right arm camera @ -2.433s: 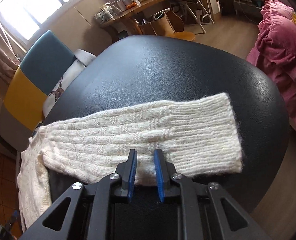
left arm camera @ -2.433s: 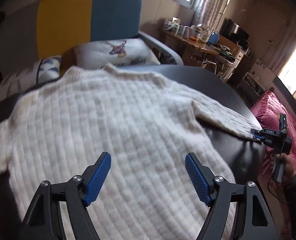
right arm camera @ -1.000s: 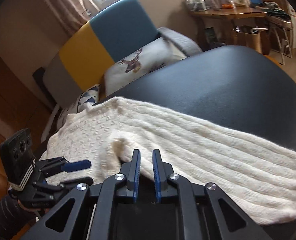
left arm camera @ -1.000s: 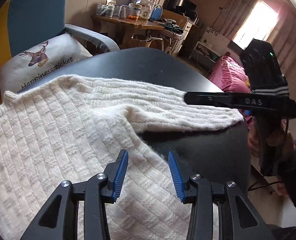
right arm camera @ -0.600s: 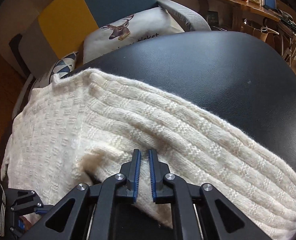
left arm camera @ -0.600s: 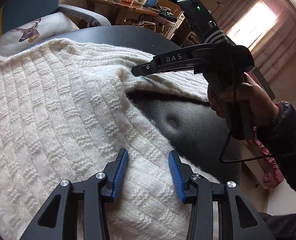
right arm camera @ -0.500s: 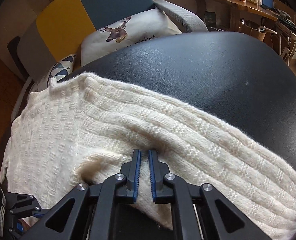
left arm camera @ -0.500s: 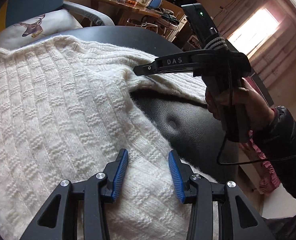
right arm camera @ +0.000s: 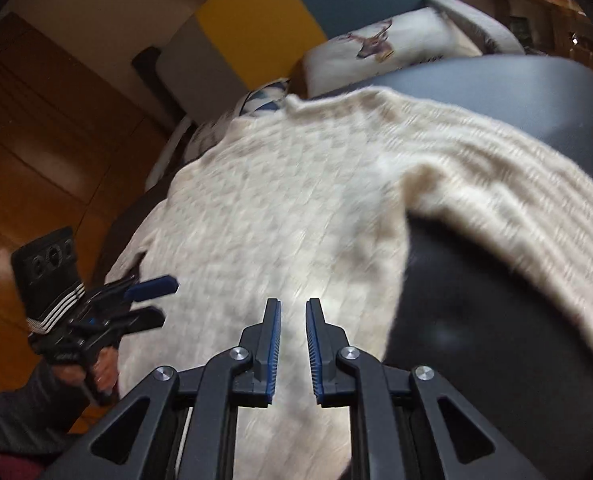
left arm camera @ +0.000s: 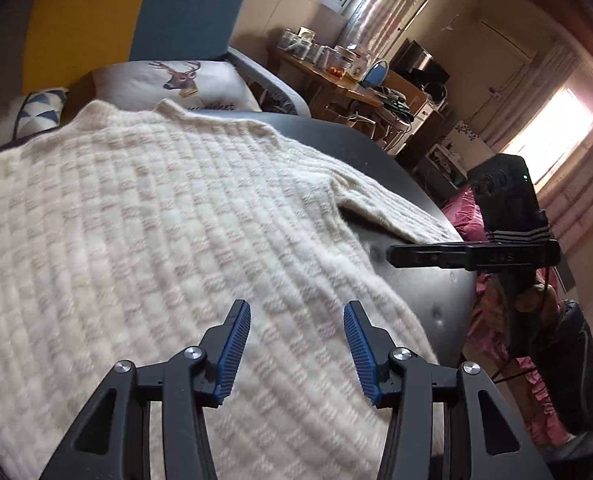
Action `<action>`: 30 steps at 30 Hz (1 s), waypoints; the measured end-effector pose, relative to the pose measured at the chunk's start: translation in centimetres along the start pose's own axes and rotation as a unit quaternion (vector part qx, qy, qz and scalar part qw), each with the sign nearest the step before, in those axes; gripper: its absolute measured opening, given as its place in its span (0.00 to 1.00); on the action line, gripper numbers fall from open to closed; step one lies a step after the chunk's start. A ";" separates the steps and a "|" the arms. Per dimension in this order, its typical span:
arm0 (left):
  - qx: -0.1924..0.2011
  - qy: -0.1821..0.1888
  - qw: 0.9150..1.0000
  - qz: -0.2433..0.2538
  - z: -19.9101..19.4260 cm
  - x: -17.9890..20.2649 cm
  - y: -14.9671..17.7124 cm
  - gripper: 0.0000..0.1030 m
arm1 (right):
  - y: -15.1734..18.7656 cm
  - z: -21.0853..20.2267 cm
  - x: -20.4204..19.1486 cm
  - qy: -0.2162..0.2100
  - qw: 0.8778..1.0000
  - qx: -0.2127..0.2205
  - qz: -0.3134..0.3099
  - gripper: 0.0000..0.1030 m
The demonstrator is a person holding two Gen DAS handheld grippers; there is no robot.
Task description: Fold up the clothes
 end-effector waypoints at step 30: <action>0.074 -0.077 0.980 -0.170 -14.1 -8.2 15.6 0.10 | 14.9 0.2 1.7 -0.126 0.954 0.018 0.272 0.27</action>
Point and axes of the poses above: each gripper's, at about its wrist camera, not at the fingertips, and z roughly the way its jaws point, x to its right, y to its underside, the point moved 8 cm from there along z, roughly the way its jaws point, and after that the axes turned 1 degree about -z, right-handed, at the moved point
